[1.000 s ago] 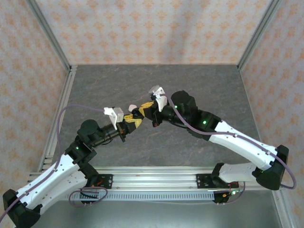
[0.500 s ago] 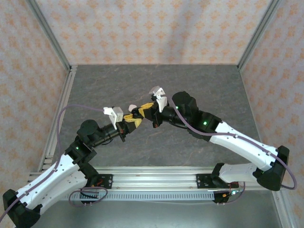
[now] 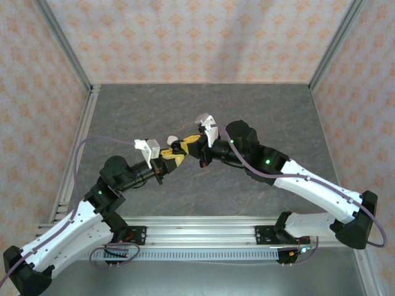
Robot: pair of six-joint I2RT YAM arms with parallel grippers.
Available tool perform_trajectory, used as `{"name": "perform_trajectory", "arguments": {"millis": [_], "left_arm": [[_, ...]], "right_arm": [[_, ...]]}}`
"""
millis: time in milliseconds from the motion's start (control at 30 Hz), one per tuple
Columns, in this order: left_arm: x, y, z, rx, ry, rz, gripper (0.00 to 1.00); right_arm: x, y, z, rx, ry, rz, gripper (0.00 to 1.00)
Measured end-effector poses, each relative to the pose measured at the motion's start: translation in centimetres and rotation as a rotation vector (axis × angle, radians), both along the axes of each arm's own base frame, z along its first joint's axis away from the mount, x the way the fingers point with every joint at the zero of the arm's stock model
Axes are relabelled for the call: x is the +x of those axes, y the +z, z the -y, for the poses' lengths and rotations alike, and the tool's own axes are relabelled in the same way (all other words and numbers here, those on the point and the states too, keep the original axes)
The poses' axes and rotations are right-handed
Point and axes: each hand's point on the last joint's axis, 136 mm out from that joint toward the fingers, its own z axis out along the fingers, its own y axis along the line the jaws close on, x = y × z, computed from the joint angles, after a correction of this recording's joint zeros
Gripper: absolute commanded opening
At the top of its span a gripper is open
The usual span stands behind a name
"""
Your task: Insert wireless bluetooth earbuds into charging case
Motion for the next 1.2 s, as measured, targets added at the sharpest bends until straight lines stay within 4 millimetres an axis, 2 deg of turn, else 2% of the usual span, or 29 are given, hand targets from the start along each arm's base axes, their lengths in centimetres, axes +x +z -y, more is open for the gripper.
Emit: {"name": "perform_trajectory", "arguments": {"millis": [467, 1033, 1200], "left_arm": [[0.0, 0.1, 0.0, -0.006, 0.003, -0.005, 0.00], [0.3, 0.3, -0.3, -0.014, 0.026, 0.001, 0.00], [0.2, 0.6, -0.3, -0.022, 0.026, 0.011, 0.00]], "right_arm": [[-0.3, -0.4, 0.2, 0.005, 0.008, -0.002, 0.12], [-1.1, -0.1, 0.1, 0.028, 0.036, -0.041, 0.42], [-1.2, 0.0, 0.5, 0.030, 0.022, -0.053, 0.43]]}}
